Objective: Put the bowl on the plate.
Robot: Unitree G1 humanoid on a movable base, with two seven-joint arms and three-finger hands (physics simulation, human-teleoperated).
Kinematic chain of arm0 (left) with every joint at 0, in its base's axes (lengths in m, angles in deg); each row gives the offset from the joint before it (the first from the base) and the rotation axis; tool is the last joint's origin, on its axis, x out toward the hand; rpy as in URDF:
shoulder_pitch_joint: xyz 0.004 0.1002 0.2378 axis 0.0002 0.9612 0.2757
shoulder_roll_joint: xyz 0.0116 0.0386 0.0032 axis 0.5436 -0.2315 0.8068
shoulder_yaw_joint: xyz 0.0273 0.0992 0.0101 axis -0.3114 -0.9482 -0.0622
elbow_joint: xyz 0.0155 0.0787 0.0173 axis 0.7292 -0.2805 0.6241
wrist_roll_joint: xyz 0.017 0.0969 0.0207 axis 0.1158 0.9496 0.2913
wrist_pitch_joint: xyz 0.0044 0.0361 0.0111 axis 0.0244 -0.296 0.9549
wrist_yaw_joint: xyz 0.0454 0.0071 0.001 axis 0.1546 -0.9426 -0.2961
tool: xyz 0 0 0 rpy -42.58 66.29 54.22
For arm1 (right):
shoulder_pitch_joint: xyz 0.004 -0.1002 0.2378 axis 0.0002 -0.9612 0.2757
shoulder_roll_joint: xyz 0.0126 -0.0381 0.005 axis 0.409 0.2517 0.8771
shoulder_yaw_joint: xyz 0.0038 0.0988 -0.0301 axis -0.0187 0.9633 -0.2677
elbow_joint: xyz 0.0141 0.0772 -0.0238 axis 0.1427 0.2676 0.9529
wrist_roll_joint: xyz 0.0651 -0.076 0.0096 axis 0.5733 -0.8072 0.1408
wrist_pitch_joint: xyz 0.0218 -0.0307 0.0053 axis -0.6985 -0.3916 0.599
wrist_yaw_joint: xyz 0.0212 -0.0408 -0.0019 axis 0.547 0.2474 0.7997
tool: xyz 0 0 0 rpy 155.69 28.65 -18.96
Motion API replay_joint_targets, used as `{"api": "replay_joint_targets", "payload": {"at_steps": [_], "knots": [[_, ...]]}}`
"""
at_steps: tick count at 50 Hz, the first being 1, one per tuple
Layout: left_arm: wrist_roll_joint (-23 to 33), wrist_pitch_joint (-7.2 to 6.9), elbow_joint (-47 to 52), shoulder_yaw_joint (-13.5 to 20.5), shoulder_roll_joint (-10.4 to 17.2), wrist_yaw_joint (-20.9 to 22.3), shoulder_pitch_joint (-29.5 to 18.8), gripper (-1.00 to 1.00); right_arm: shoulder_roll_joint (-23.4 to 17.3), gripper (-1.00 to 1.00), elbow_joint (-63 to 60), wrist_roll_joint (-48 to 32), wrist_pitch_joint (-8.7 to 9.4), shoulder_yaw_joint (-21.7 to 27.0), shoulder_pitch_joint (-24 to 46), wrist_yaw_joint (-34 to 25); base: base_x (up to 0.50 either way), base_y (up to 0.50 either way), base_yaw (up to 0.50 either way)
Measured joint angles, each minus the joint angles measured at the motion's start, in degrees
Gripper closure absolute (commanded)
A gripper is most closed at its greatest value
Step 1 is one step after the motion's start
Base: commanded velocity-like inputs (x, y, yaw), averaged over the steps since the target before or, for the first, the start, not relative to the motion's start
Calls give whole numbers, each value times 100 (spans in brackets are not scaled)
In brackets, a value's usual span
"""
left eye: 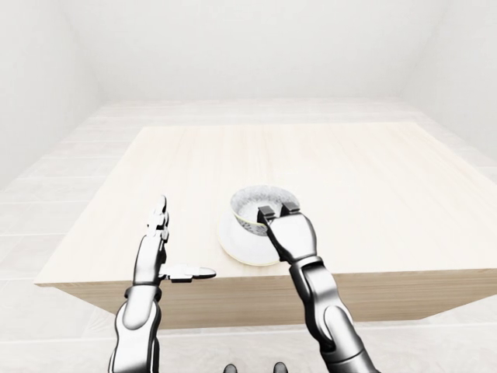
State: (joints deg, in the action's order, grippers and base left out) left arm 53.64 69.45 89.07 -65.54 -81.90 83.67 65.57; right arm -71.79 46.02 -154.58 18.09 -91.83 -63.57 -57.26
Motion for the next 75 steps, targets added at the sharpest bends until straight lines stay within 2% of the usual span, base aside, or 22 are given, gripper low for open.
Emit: {"api": "replay_joint_targets", "payload": {"at_steps": [14, 75], "knots": [[-1, 0, 25, 19, 3, 7, -14, -100, 0, 76, 196, 135, 0, 12, 55, 89, 0, 0, 0], [-26, 0, 9, 78, 6, 46, 10, -100, -63, 78, 857, 270, 0, -77, -54, 508, 0, 0, 0]]}}
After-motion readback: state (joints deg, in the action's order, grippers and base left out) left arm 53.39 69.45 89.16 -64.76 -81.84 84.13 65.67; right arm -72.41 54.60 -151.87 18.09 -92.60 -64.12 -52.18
